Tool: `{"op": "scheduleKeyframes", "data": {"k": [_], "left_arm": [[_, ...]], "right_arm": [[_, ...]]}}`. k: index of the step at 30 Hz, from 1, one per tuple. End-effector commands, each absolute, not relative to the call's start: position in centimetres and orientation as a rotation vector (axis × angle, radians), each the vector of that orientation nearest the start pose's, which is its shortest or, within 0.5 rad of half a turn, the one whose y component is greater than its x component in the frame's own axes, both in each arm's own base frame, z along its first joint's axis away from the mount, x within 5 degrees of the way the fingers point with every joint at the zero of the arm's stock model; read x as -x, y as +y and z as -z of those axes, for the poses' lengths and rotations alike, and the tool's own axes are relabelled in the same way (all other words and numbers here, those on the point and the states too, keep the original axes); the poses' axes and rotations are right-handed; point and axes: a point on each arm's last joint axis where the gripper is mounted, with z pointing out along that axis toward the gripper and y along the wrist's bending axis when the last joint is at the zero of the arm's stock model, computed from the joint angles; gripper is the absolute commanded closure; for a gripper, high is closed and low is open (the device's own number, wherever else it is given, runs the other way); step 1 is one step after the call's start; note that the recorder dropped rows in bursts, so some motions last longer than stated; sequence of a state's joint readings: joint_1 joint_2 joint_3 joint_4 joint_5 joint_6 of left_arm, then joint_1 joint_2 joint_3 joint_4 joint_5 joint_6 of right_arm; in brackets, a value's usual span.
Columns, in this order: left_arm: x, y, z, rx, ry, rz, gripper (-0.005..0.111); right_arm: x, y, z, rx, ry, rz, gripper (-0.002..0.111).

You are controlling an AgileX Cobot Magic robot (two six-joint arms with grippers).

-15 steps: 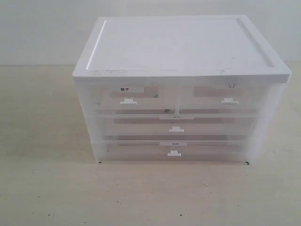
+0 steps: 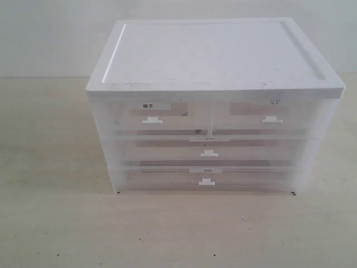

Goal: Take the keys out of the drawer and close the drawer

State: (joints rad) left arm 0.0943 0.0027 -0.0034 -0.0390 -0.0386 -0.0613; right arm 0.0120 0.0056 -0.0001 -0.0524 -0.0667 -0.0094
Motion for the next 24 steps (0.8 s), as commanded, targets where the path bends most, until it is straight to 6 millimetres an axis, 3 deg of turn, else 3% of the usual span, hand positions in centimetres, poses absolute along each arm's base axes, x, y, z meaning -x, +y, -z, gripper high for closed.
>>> {"op": "scheduleKeyframes", "data": {"k": [1,4,7,9,13,15,19,24], "left_arm": [[-5.1,0.7,-23.4,0.376,1.200,0.313,0.102],[-5.1,0.7,-23.4,0.492,1.167,0.484,0.102],[-5.1,0.4,-23.6,0.457,1.152,0.502,0.102],[-4.8,-0.2,-24.4,0.363,1.091,0.536,0.102],[-4.0,-3.4,-25.7,-0.040,1.029,0.685,0.102],[-4.0,-4.5,-26.9,-0.188,1.027,0.719,0.102],[-5.9,-5.4,-28.2,-0.328,1.131,0.747,0.102],[-8.7,-6.5,-27.3,-0.479,1.293,0.884,0.102]], "right_arm": [[-5.2,0.2,-23.4,-0.010,1.244,-0.055,0.108],[-5.0,0.2,-24.0,-0.134,1.180,-0.246,0.108],[-4.9,0.2,-24.2,-0.196,1.147,-0.351,0.108],[-4.8,0.3,-24.3,-0.187,1.137,-0.357,0.108],[-4.7,0.6,-24.6,-0.219,1.099,-0.502,0.108],[-4.6,1.6,-25.2,-0.106,1.064,-0.551,0.108],[-5.8,3.2,-25.4,0.090,1.187,-0.571,0.108],[-8.9,3.9,-24.3,0.160,1.414,-0.558,0.108]]}}
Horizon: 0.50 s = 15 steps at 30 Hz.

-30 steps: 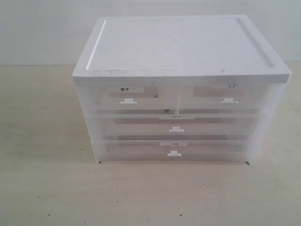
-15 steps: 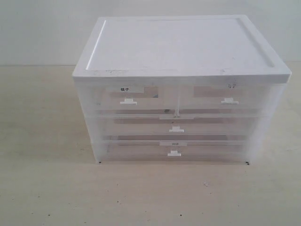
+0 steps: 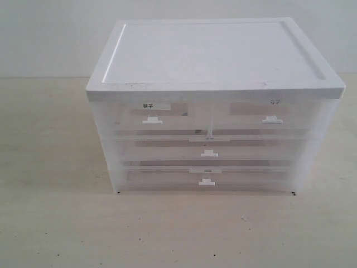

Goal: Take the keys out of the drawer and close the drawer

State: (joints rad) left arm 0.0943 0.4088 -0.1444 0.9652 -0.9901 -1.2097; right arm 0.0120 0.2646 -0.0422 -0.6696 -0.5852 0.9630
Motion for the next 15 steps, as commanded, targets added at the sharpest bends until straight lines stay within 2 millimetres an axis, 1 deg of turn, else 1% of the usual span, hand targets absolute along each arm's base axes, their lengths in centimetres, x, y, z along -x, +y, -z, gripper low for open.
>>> {"op": "scheduleKeyframes", "data": {"k": [1,3,5,7,10,12,13,14,15], "left_arm": [[-9.2,-6.6,-26.8,-0.502,1.330,0.908,0.102],[-10.2,-6.8,-25.9,-0.545,1.395,0.915,0.102],[-11.1,-6.9,-24.8,-0.597,1.452,0.904,0.102],[-11.8,-6.9,-23.8,-0.649,1.497,0.889,0.102],[-12.8,-6.9,-22.3,-0.650,1.551,0.893,0.102],[-13.5,-7.4,-21.4,-0.670,1.556,0.902,0.102],[-13.7,-7.8,-20.9,-0.691,1.564,0.913,0.102],[-13.9,-8.5,-20.5,-0.712,1.559,0.931,0.102],[-14.2,-9.4,-19.4,-0.786,1.554,0.906,0.102]], "right_arm": [[-9.4,4.3,-23.9,0.200,1.442,-0.579,0.108],[-10.3,5.0,-23.3,0.283,1.483,-0.634,0.108],[-11.1,5.3,-22.6,0.313,1.521,-0.653,0.108],[-12.4,5.2,-21.4,0.340,1.585,-0.604,0.108],[-14.2,4.9,-19.9,0.346,1.658,-0.537,0.108],[-15.7,5.0,-19.2,0.338,1.693,-0.561,0.108],[-16.3,5.1,-19.2,0.342,1.685,-0.587,0.108],[-16.9,5.3,-19.1,0.353,1.681,-0.619,0.108],[-17.8,5.7,-18.8,0.371,1.676,-0.665,0.108]]}}
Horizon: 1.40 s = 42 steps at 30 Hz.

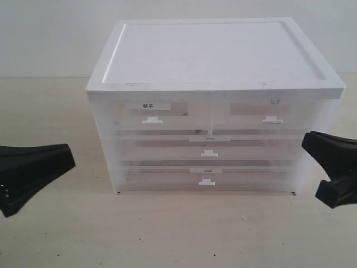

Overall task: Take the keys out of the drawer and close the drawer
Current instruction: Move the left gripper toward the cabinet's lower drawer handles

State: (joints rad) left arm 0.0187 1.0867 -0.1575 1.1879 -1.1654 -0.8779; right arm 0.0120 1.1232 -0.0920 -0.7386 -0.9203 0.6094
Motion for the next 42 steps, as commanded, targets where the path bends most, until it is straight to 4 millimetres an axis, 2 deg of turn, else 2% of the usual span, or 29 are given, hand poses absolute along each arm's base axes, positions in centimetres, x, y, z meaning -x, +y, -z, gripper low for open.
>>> {"op": "scheduleKeyframes", "data": {"k": [1,3,5,10,11,15,18,20,22,26,30,34,36,42], "left_arm": [[-14.3,-10.2,-18.7,-0.842,1.544,0.878,0.102],[-14.7,-12.1,-17.3,-0.968,1.516,0.796,0.102],[-15.5,-14.4,-16.3,-1.046,1.460,0.734,0.102],[-17.4,-19.4,-15.2,-1.191,1.355,0.611,0.102],[-18.0,-20.7,-14.9,-1.251,1.354,0.553,0.099],[-19.1,-23.3,-14.4,-1.348,1.358,0.399,0.078],[-19.2,-24.5,-14.6,-1.372,1.297,0.327,0.072],[-18.9,-25.4,-14.7,-1.451,1.212,0.196,0.072],[-18.9,-26.0,-14.6,-1.528,1.167,-0.017,0.072],[-18.5,-26.5,-14.4,-1.594,1.080,-0.226,0.072],[-18.8,-27.4,-13.2,-1.646,1.038,-0.292,0.072],[-19.9,-27.2,-13.1,-1.476,1.042,-0.414,0.072],[-20.0,-27.2,-13.1,-1.444,1.020,-0.433,0.072],[-19.8,-27.3,-12.5,-1.530,0.994,-0.444,0.072]], "right_arm": [[-18.1,5.7,-18.5,0.384,1.677,-0.671,0.108],[-18.9,5.7,-17.9,0.393,1.683,-0.661,0.108],[-19.0,5.9,-18.5,0.409,1.615,-0.673,0.108],[-19.3,5.6,-18.6,0.371,1.602,-0.644,0.108],[-19.3,5.6,-18.6,0.372,1.601,-0.642,0.108],[-19.3,5.6,-18.6,0.372,1.603,-0.641,0.108],[-19.3,5.6,-18.6,0.372,1.604,-0.640,0.108],[-19.3,5.6,-18.6,0.372,1.605,-0.640,0.108],[-19.3,5.6,-18.6,0.372,1.605,-0.640,0.108],[-19.3,5.6,-18.6,0.372,1.605,-0.640,0.108],[-19.3,5.6,-18.5,0.372,1.609,-0.638,0.108],[-19.3,5.6,-18.5,0.377,1.610,-0.642,0.108],[-19.3,5.6,-18.5,0.377,1.610,-0.642,0.108],[-19.3,5.6,-18.5,0.376,1.609,-0.639,0.108]]}}
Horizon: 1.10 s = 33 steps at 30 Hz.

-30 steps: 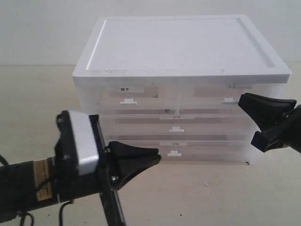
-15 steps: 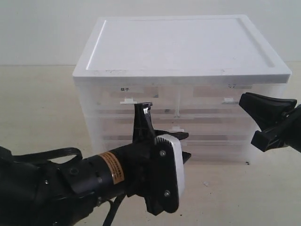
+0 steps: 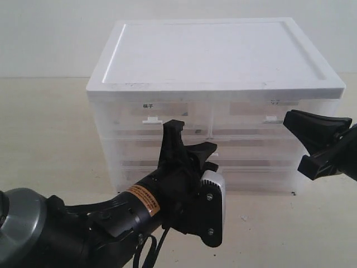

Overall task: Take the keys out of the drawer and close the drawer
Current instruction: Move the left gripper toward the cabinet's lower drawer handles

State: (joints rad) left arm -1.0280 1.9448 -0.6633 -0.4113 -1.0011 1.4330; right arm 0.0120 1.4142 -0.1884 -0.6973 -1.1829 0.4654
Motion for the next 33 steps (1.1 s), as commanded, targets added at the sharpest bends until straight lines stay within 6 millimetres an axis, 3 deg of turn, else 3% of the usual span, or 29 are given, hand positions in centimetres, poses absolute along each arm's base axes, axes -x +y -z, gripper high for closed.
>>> {"op": "scheduleKeyframes", "data": {"k": [1,9,21,24,27,33], "left_arm": [[-19.8,-27.3,-12.4,-1.536,0.997,-0.441,0.072],[-20.1,-27.5,-12.3,-1.535,1.007,-0.441,0.077],[-21.5,-27.6,-11.1,-1.534,1.043,-0.575,0.080],[-21.9,-27.2,-11.2,-1.505,1.057,-0.647,0.087],[-22.0,-26.9,-11.1,-1.519,1.057,-0.703,0.102],[-21.6,-26.7,-10.9,-1.492,1.141,-0.730,0.102]], "right_arm": [[-19.3,5.6,-18.5,0.376,1.609,-0.639,0.108],[-19.3,5.6,-18.5,0.376,1.618,-0.635,0.108],[-19.3,5.6,-18.5,0.378,1.618,-0.636,0.108],[-19.3,5.6,-18.5,0.378,1.618,-0.636,0.108],[-19.3,5.6,-18.5,0.378,1.618,-0.636,0.108],[-19.3,5.5,-18.5,0.375,1.617,-0.632,0.108]]}}
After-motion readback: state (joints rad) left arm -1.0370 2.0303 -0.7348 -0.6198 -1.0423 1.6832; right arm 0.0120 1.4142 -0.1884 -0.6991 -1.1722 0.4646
